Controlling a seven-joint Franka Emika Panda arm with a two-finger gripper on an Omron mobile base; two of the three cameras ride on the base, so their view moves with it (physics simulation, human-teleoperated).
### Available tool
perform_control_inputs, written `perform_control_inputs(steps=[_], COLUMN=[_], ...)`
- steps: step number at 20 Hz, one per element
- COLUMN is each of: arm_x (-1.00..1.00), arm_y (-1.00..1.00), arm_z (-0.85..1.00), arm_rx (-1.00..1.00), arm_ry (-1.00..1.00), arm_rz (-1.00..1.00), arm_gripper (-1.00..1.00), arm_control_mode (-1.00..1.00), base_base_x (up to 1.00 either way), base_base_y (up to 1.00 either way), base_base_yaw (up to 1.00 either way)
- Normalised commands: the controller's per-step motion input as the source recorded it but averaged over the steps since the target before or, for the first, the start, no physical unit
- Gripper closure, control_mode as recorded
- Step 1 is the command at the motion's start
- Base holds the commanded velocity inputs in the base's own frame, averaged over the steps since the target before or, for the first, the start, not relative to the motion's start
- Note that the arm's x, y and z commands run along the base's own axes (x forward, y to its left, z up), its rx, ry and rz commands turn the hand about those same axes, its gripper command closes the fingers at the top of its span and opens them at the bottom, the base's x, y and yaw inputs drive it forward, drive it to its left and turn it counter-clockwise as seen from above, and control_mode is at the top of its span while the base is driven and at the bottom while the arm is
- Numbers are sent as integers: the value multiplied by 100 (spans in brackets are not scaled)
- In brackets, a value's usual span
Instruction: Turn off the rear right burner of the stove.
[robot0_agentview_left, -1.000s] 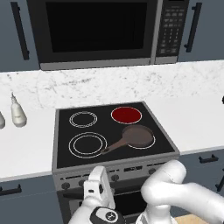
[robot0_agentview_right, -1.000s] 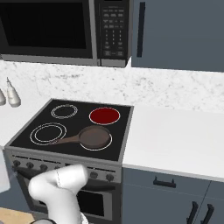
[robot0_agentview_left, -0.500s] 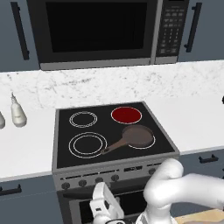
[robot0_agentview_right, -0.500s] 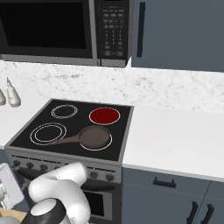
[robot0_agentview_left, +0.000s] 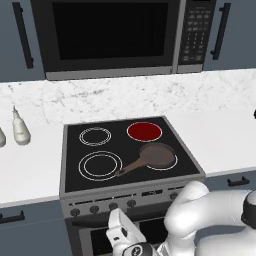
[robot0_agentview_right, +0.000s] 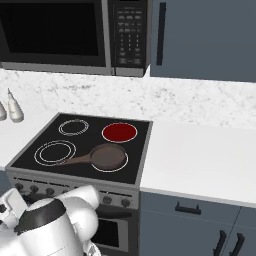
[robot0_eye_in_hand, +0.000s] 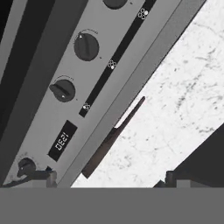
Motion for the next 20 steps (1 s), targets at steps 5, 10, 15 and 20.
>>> perform_control_inputs(steps=[5,10,15,20], arm_x=[31,35,25,9], arm_y=[16,19,23,28], arm_z=[-18,-12,-26,-37], arm_rx=[-7,-7,-4,-4], arm_ry=[0,0,0,0], arm_rz=[0,0,0,0], arm_gripper=[-100,-100,-100,-100], arm_control_mode=[-100,-100,-100,-100], base_base_x=[0,0,0,0], base_base_y=[0,0,0,0], base_base_yaw=[0,0,0,0])
